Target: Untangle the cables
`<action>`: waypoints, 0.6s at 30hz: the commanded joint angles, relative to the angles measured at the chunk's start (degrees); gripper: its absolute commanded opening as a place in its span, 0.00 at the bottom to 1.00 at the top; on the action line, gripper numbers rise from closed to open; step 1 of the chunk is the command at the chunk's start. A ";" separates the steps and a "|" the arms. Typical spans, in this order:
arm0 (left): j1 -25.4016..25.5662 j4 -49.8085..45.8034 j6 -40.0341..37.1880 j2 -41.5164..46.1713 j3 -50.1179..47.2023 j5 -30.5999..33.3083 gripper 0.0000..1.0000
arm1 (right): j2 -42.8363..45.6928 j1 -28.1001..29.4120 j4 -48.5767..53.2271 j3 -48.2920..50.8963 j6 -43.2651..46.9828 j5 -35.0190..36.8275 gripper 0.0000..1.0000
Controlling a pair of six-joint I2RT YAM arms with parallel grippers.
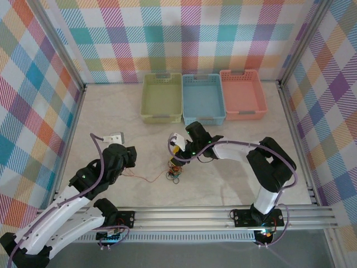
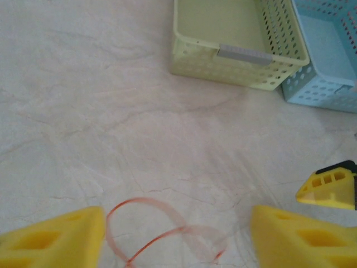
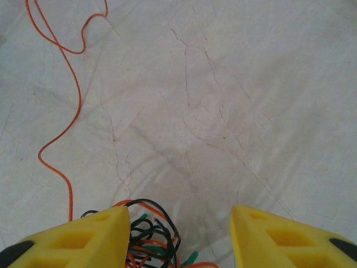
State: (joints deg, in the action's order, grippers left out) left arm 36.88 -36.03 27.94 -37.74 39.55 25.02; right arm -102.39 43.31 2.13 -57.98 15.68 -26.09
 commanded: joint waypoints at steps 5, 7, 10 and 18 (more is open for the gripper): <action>-0.76 1.13 0.76 2.29 -0.49 -8.13 0.90 | -3.02 -0.02 6.28 -3.85 0.70 -4.43 0.51; -0.78 1.83 0.89 2.47 -0.49 -10.76 0.89 | -3.46 -0.02 6.90 -4.23 0.83 -5.09 0.51; -0.76 2.20 0.84 3.39 -0.81 -11.92 0.88 | -5.01 0.11 8.58 -5.68 1.01 -7.14 0.51; -0.76 4.98 0.52 4.01 -2.88 -15.73 0.84 | -9.40 1.07 14.65 -10.66 1.59 -6.72 0.42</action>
State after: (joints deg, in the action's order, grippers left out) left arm 36.53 -33.67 28.73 -33.82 38.17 12.05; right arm -110.87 43.86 13.04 -66.83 15.94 -30.76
